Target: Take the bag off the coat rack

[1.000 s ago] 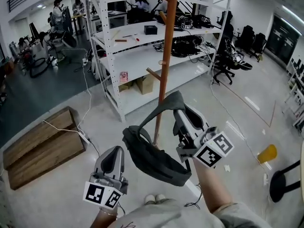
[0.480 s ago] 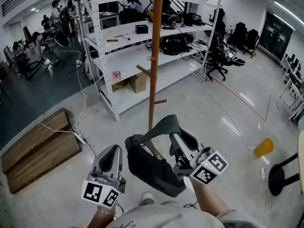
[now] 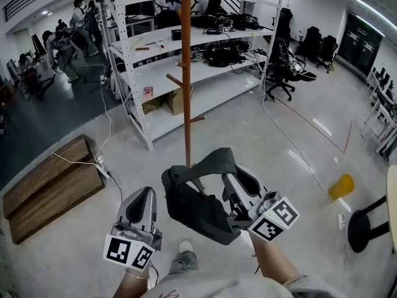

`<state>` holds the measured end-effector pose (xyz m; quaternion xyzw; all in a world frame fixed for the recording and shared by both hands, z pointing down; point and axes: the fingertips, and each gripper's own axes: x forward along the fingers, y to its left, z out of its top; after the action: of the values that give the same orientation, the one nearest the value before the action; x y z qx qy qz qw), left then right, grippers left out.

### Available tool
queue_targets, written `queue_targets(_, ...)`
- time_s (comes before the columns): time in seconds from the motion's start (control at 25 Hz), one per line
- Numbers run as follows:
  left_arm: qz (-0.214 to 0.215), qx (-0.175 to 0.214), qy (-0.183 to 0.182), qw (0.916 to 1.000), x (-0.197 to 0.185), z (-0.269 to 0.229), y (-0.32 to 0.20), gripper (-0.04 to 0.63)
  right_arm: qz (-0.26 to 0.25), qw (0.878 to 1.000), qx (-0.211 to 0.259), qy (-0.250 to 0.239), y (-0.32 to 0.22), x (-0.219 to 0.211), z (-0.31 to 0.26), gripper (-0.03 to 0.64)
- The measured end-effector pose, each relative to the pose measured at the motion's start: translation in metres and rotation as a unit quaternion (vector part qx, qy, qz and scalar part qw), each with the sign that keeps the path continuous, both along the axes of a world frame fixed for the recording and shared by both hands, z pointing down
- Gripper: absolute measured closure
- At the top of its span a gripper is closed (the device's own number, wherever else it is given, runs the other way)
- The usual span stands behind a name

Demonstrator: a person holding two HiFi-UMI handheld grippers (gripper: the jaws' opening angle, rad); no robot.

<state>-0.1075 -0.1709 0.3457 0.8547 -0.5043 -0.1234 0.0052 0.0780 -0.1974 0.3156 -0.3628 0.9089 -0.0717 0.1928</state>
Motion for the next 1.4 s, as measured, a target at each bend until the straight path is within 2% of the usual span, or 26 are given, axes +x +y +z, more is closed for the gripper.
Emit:
queue_targets(0.28,-0.011,-0.007,0.005,0.9999,0.030,-0.006,0.059,0.577,0.008,1.000,0.000,0.018,0.052,0.036,-0.001,0.540)
queue_targets(0.68,-0.013,0.002,-0.003,0.9999,0.046,-0.012,0.112,0.577,0.002,0.999,-0.022,0.038,0.122,0.048,0.021,0.540)
queue_targets(1.08,0.006,-0.003,-0.012,0.9999,0.041,-0.010,0.131,0.577,0.007,0.998,-0.026,0.058,0.155,0.034,0.032,0.540)
queue_targets(1.4,0.006,0.004,-0.013,0.9999,0.034,-0.013,0.135,0.577,-0.003,0.999,-0.010,0.050,0.157,0.016,0.030,0.541)
